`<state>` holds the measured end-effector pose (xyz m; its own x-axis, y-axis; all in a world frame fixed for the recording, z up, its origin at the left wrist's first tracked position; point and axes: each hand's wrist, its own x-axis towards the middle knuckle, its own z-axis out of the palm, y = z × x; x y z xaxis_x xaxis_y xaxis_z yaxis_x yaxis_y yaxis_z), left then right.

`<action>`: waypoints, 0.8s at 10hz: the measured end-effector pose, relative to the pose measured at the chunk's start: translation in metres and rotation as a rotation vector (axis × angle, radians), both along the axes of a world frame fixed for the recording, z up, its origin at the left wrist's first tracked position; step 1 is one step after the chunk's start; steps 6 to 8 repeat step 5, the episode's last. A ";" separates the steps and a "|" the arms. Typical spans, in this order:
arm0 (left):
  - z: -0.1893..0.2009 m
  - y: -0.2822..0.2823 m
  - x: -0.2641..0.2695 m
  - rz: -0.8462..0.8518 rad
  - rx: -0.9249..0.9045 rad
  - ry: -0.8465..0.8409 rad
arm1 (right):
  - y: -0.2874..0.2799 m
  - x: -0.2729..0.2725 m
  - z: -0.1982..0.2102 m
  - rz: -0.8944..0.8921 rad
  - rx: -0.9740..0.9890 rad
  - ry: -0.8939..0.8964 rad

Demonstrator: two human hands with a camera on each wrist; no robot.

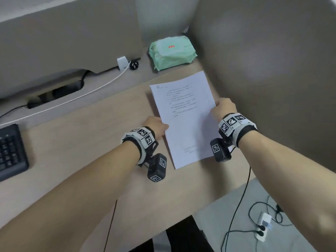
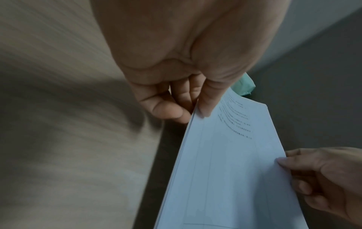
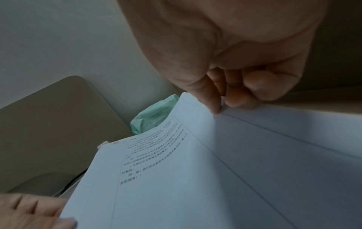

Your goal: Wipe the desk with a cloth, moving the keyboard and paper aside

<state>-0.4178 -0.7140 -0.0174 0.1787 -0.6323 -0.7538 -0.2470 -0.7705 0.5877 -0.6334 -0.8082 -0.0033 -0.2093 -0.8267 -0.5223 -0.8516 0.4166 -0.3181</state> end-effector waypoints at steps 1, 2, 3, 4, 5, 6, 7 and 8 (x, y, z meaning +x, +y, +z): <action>-0.002 -0.022 -0.028 0.026 0.079 0.082 | -0.009 -0.024 -0.003 0.005 0.000 0.036; -0.007 -0.031 -0.042 0.087 0.122 0.166 | -0.014 -0.034 -0.009 0.013 -0.011 0.040; -0.013 -0.031 -0.049 0.084 0.108 0.152 | -0.015 -0.039 -0.012 0.014 -0.017 0.029; -0.016 -0.030 -0.044 0.155 0.130 0.181 | -0.013 -0.036 -0.015 0.048 -0.065 0.015; -0.018 -0.023 -0.032 0.240 0.142 0.187 | -0.009 -0.025 -0.011 0.078 -0.104 -0.020; -0.018 -0.023 -0.032 0.240 0.142 0.187 | -0.009 -0.025 -0.011 0.078 -0.104 -0.020; -0.018 -0.023 -0.032 0.240 0.142 0.187 | -0.009 -0.025 -0.011 0.078 -0.104 -0.020; -0.018 -0.023 -0.032 0.240 0.142 0.187 | -0.009 -0.025 -0.011 0.078 -0.104 -0.020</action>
